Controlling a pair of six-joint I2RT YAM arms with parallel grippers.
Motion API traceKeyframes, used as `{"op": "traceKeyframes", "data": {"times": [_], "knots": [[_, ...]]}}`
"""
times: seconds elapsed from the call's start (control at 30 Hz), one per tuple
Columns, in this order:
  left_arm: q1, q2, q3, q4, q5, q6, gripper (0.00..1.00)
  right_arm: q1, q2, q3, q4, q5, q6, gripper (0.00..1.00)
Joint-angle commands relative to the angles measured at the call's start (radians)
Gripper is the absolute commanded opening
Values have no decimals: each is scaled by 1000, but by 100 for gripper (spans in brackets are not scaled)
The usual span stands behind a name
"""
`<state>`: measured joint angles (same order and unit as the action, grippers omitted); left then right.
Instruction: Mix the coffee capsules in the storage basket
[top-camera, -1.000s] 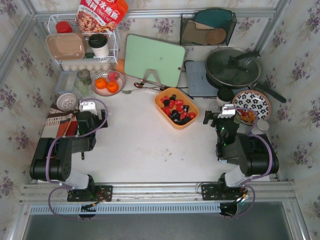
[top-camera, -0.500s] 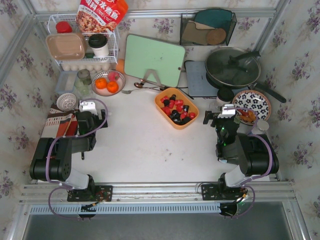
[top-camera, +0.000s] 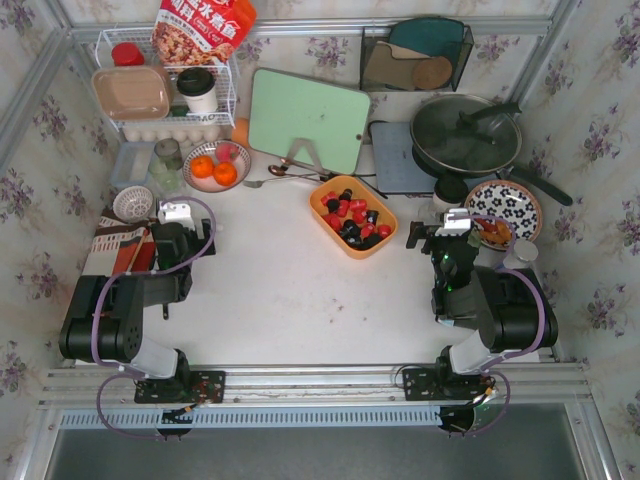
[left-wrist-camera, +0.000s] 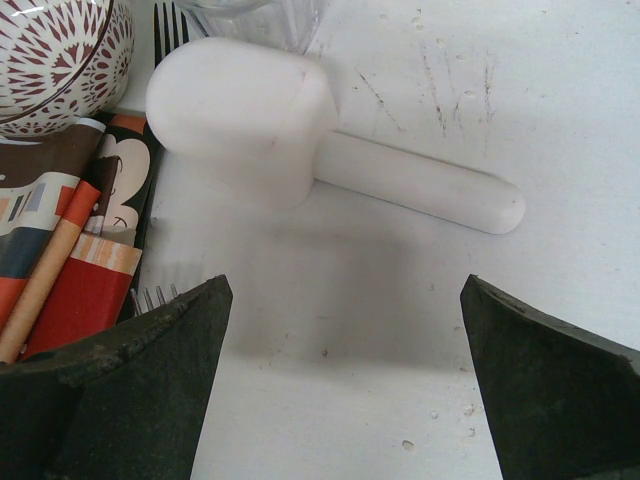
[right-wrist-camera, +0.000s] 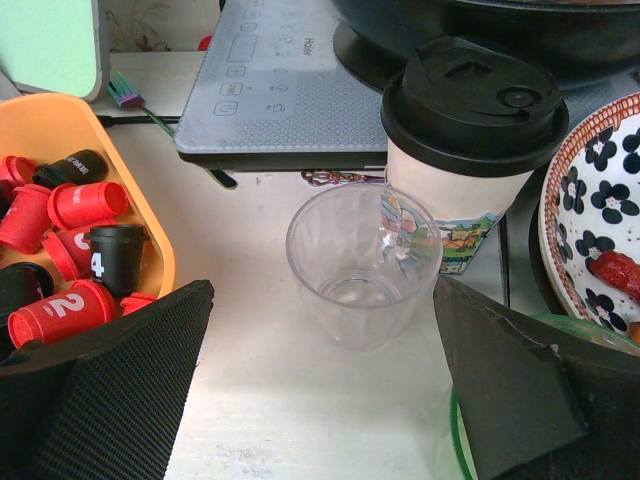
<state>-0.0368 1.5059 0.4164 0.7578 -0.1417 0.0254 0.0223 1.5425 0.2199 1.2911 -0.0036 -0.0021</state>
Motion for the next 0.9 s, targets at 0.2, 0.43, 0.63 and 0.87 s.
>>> {"op": "traceKeyframes", "data": {"times": [0.2, 0.43, 0.63, 0.87], "knots": [[1, -6, 2, 6, 5, -5, 100, -1, -1, 4, -10, -6, 14, 100], [1, -6, 2, 6, 5, -5, 100, -1, -1, 3, -9, -6, 14, 100], [1, -6, 2, 6, 5, -5, 100, -1, -2, 2, -8, -7, 14, 100], [2, -5, 2, 5, 5, -5, 100, -1, -3, 3, -10, -7, 14, 100]]}}
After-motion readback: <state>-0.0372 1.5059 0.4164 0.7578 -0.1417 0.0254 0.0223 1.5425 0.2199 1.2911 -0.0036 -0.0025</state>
